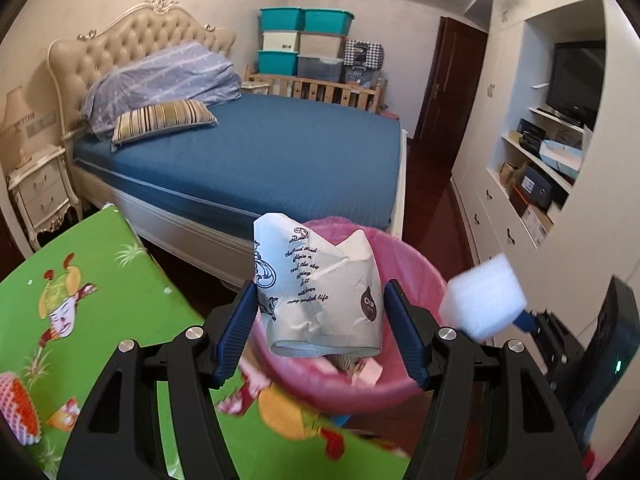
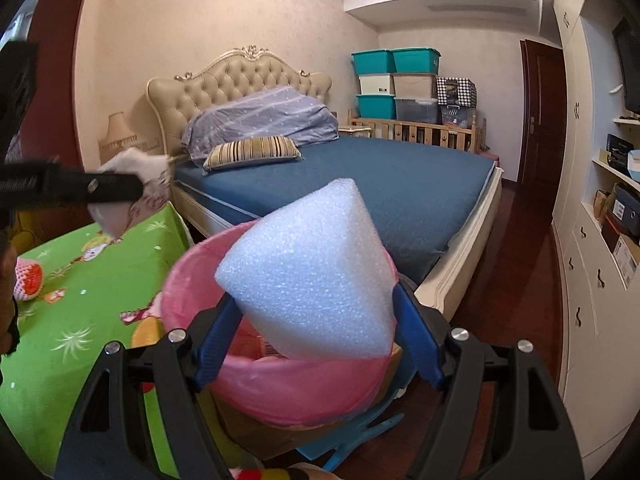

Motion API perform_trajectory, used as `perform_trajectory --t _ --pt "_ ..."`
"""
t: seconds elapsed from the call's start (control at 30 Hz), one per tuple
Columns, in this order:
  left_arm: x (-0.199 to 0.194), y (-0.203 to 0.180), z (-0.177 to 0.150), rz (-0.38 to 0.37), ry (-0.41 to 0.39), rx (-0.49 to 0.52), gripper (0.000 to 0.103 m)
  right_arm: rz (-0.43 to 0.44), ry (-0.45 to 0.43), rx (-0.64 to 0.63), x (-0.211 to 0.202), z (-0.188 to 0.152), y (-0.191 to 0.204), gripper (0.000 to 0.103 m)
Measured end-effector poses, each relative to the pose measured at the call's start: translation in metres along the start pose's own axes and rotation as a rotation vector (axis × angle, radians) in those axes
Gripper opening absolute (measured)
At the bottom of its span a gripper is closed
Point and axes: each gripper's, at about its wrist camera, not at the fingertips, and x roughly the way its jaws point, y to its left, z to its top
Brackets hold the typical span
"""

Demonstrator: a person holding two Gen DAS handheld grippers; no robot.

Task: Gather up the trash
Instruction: 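Carry the cup and foam block over the pink bin and open both tools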

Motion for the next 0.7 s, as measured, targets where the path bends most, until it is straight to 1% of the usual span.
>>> perform_trajectory --t 0.1,0.17,0.2,0.23,0.27,0.3,0.37,0.5,0.63,0.67,0.7 --pt "0.023 -0.003 0.014 -0.020 0.029 -0.023 0.061 0.006 0.006 -0.013 0.013 0.004 0.001 0.075" --pt "0.036 -0.006 0.021 -0.034 0.041 -0.046 0.062 0.001 0.009 -0.026 0.022 0.007 0.002 0.080" --pt "0.044 -0.004 0.024 -0.044 0.051 -0.069 0.066 0.012 0.010 -0.031 0.026 0.008 0.002 0.089" --pt "0.047 -0.003 0.026 -0.040 0.055 -0.079 0.076 0.016 0.005 -0.039 0.029 0.008 0.001 0.094" --pt "0.048 -0.002 0.028 -0.031 0.052 -0.087 0.081 -0.001 -0.001 -0.045 0.028 0.008 0.000 0.095" --pt "0.044 0.001 0.029 -0.019 0.032 -0.093 0.087 -0.017 -0.005 -0.046 0.025 0.008 -0.003 0.095" --pt "0.028 0.009 0.028 0.007 -0.024 -0.081 0.090 -0.020 -0.032 -0.019 0.010 0.008 -0.011 0.095" --pt "-0.014 0.028 0.013 0.081 -0.080 -0.018 0.094 -0.040 -0.109 0.026 -0.034 0.006 -0.020 0.097" --pt "-0.068 0.045 -0.021 0.217 -0.127 0.084 0.094 -0.011 -0.154 0.064 -0.077 -0.002 -0.016 0.099" --pt "-0.079 0.049 -0.028 0.239 -0.131 0.097 0.094 -0.004 -0.158 0.072 -0.085 -0.004 -0.013 0.099" --pt "-0.096 0.056 -0.042 0.269 -0.130 0.115 0.094 0.002 -0.157 0.079 -0.092 -0.007 -0.010 0.099"
